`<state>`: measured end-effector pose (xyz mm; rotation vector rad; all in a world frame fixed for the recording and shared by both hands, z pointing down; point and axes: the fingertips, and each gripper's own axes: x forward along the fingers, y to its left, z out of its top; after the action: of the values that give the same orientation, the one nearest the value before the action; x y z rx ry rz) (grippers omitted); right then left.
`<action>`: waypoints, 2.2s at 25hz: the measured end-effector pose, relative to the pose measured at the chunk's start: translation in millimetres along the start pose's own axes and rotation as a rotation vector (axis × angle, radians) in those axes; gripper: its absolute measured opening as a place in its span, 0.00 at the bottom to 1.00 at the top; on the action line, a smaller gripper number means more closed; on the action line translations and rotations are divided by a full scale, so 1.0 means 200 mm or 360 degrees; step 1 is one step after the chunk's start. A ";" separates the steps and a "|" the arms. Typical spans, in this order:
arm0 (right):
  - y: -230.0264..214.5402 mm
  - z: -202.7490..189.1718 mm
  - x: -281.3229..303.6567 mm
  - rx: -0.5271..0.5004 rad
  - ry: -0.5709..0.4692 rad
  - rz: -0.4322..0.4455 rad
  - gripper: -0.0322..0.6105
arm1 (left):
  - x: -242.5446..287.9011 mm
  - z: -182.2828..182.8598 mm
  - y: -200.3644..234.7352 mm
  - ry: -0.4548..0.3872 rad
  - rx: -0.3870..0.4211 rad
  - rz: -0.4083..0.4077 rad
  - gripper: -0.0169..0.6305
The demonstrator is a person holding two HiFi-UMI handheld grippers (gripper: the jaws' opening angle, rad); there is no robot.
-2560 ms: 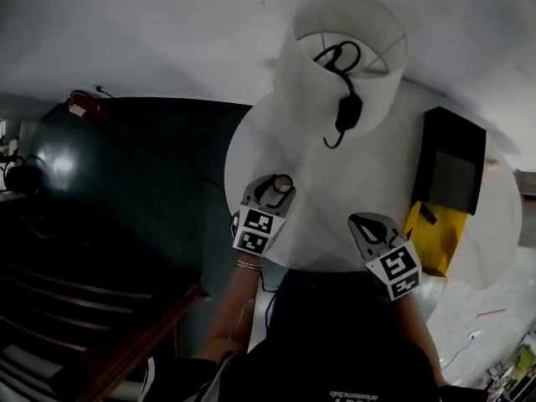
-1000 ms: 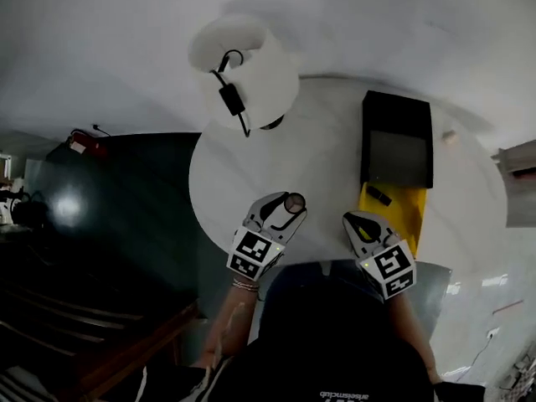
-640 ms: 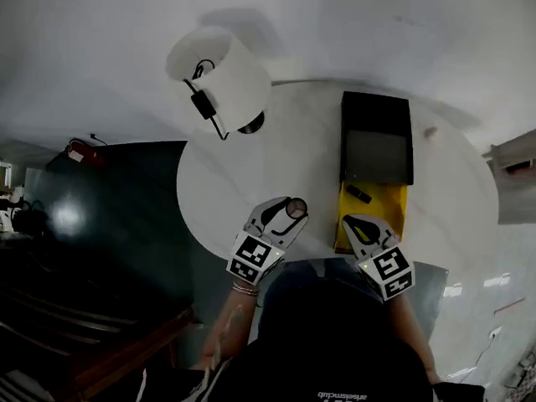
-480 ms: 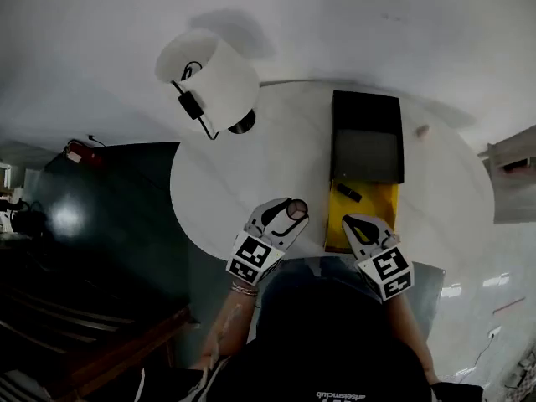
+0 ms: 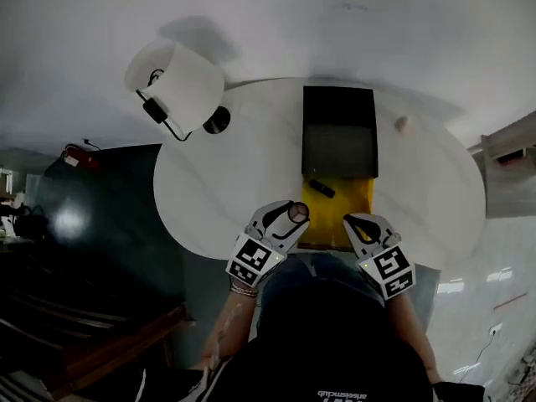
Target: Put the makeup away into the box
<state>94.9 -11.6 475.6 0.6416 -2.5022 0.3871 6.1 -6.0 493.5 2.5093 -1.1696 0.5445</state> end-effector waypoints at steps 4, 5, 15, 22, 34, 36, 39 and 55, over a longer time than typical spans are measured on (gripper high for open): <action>-0.08 -0.05 -0.06 0.0013 -0.0004 -0.0023 0.09 | 0.08 0.01 -0.08 0.0004 0.0015 -0.0027 0.38; -0.10 -0.07 -0.07 0.0020 -0.0005 -0.0031 0.09 | 0.10 0.01 -0.10 0.0004 0.0021 -0.0032 0.38; -0.18 -0.12 -0.19 0.0111 -0.0068 -0.0179 0.09 | 0.19 0.02 -0.24 0.0050 0.0109 -0.0169 0.38; -0.23 -0.14 -0.25 0.0211 -0.0069 -0.0373 0.09 | 0.19 0.03 -0.29 0.0050 0.0187 -0.0336 0.38; -0.20 -0.08 -0.34 0.0368 -0.0106 -0.0596 0.08 | 0.21 0.07 -0.39 0.0052 0.0322 -0.0635 0.38; -0.19 -0.09 -0.35 0.0384 -0.0111 -0.0609 0.08 | 0.21 0.06 -0.41 0.0052 0.0339 -0.0667 0.38; -0.19 -0.10 -0.36 0.0395 -0.0127 -0.0631 0.09 | 0.25 0.03 -0.43 0.0080 0.0369 -0.0694 0.38; -0.35 -0.16 -0.50 0.0331 -0.0129 -0.0517 0.08 | 0.46 -0.13 -0.53 0.0338 0.0382 -0.0629 0.38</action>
<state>219.1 -21.9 456.9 1.1475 -2.3925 0.5095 137.0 9.6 544.7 2.6978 -0.5375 0.8540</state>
